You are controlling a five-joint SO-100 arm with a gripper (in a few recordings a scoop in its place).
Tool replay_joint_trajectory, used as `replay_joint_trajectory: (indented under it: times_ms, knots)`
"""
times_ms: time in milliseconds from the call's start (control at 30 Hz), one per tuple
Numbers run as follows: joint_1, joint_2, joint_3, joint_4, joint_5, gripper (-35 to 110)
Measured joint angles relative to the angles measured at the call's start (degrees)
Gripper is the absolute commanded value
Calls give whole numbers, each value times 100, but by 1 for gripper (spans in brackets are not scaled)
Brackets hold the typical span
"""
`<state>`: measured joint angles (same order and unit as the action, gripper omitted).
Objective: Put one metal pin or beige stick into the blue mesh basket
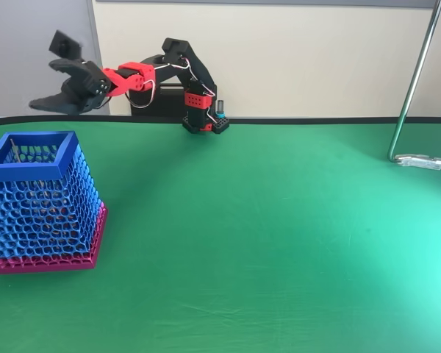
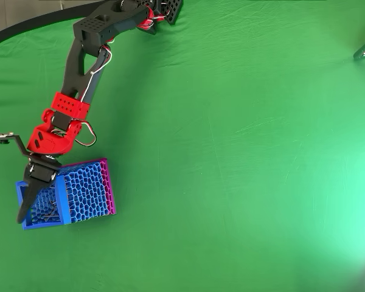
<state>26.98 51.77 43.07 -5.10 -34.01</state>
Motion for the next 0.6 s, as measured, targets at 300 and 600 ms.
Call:
replay_joint_trajectory:
  times_ms: [300,600]
  knots:
    - [-158,1556,844,167,167,33]
    - [-598,3586,3516,-79,-88,10]
